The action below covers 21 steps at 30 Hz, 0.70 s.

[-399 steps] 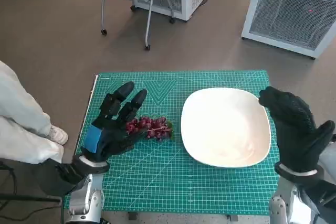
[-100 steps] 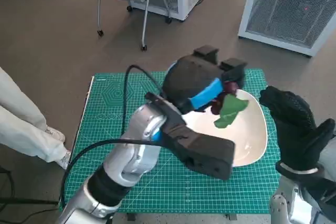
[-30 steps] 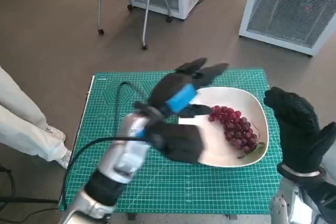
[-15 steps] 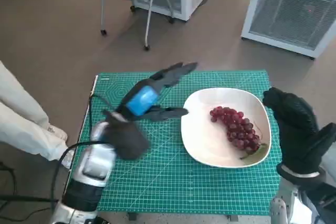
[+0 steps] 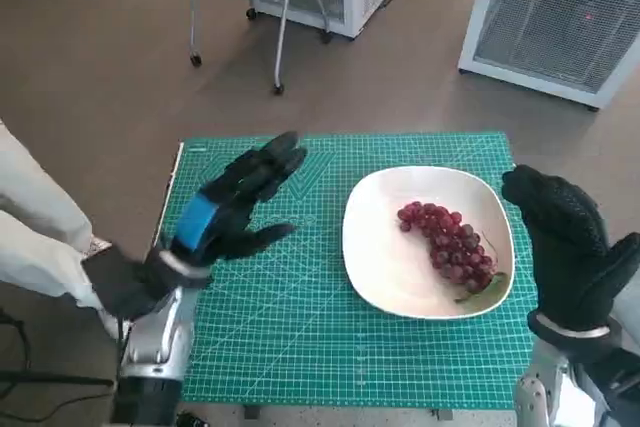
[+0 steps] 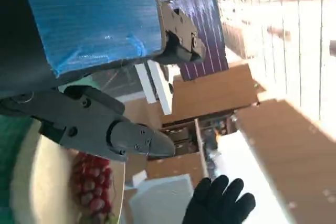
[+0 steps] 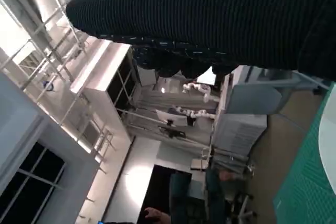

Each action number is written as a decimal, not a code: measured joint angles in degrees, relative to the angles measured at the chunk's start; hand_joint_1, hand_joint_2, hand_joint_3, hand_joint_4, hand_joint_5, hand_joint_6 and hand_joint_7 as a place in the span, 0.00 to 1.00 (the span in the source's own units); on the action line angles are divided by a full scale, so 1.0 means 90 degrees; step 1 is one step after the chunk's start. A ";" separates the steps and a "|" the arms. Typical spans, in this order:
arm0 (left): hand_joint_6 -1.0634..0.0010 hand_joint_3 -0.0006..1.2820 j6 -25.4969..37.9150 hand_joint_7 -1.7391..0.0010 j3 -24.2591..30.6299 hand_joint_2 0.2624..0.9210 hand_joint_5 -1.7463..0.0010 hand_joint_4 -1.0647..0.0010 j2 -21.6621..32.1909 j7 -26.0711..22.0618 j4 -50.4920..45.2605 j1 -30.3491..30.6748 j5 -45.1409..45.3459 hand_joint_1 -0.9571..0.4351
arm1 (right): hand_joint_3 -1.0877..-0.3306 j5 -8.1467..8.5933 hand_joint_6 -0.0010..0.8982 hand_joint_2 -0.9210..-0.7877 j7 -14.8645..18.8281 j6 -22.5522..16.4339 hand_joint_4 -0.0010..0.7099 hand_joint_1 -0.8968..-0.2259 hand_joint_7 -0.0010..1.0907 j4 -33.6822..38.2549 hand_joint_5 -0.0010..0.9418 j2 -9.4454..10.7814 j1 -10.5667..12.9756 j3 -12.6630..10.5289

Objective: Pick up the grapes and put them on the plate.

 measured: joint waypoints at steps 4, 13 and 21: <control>0.67 0.15 0.0000 1.00 0.0076 1.00 0.99 0.70 -0.0079 -0.0137 0.0033 0.0118 -0.0183 0.39 | 0.66 0.0008 0.27 0.00 0.0000 0.0043 0.70 0.75 0.73 -0.0003 0.35 0.0002 0.0000 0.0017; 0.67 0.18 0.0023 1.00 0.0190 1.00 1.00 0.70 -0.0248 -0.0288 -0.0015 0.0249 -0.0425 0.39 | 0.66 0.0033 0.27 0.00 0.0002 0.0159 0.71 0.74 0.73 -0.0078 0.35 -0.0003 0.0022 0.0016; 0.67 0.20 0.0056 1.00 0.0230 1.00 1.00 0.71 -0.0269 -0.0295 -0.0097 0.0385 -0.0438 0.40 | 0.66 0.0024 0.27 0.00 0.0001 0.0213 0.71 0.74 0.73 -0.0178 0.35 -0.0022 0.0057 0.0014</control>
